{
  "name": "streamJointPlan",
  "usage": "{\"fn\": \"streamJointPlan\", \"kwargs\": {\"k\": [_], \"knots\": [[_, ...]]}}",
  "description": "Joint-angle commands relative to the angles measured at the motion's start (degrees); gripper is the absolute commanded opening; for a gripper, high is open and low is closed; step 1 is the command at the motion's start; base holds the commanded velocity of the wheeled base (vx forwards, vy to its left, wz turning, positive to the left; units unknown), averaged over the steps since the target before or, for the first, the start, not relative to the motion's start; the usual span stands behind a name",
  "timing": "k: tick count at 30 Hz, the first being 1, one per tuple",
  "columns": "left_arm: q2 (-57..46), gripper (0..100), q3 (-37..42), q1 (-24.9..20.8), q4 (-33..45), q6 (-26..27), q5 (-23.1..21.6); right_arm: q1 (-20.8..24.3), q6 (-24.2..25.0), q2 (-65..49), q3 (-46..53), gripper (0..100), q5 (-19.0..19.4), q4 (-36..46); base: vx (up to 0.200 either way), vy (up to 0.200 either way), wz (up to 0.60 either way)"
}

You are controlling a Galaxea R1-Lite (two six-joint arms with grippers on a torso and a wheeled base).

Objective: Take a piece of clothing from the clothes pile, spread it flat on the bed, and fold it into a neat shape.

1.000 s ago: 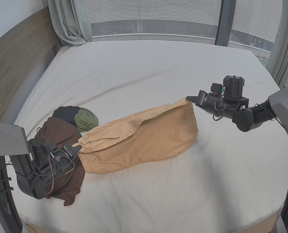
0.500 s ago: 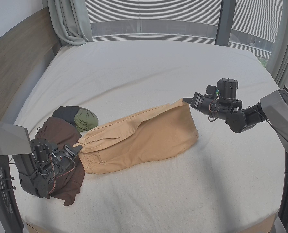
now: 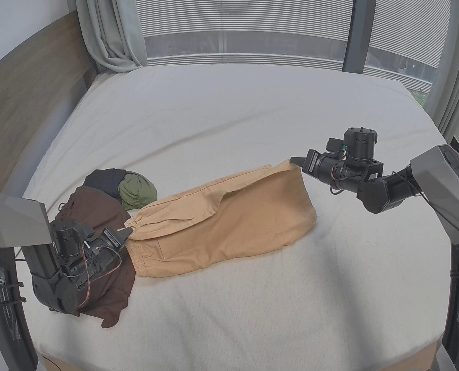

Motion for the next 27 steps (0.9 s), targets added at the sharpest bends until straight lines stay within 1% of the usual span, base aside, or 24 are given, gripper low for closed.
{"fn": "streamJointPlan", "kwargs": {"k": [1,4,5,7,8,10,15,19,23,27], "knots": [[0.07,100,-0.54,0.14,-0.06,-0.07,-0.03,0.03,0.11,1.36,-1.08,100,-0.1,-1.52,0.0,0.0,0.0],[0.07,100,-2.04,0.58,0.03,-0.25,1.38,0.03,0.03,3.12,-2.66,100,-2.64,-3.71,0.0,0.0,0.0],[0.07,100,-2.3,0.58,0.03,-0.16,2.26,0.12,0.11,2.85,-2.4,100,-2.73,-3.45,0.0,0.0,0.0],[0.07,100,-2.39,0.67,0.03,-0.16,2.52,0.12,0.11,2.77,-2.31,100,-2.73,-3.27,0.0,0.0,0.0],[-0.02,100,-2.74,0.58,0.03,0.02,4.36,0.21,0.11,2.15,-1.7,100,-2.73,-3.27,0.0,0.0,0.0],[-0.37,100,-2.74,0.32,0.03,0.02,5.16,0.56,0.11,1.1,-0.64,100,-2.73,-3.27,0.0,0.0,0.0],[-1.08,100,-2.21,0.14,-0.06,-0.07,5.07,1.27,0.03,-2.07,4.28,100,-2.73,-3.71,0.0,0.0,0.0],[-3.63,100,-1.16,0.05,0.03,-0.07,4.72,1.88,0.11,-4.7,9.2,100,-2.91,-4.07,0.0,0.0,0.0],[-9.87,100,1.83,-1.26,0.03,-0.16,2.96,3.11,0.2,-8.4,17.2,100,-3.08,-8.81,0.0,0.0,0.0],[-13.56,100,2.45,-2.41,0.11,0.72,0.76,3.55,0.29,-11.47,23.53,100,-3.0,-11.98,0.0,0.0,0.0]]}}
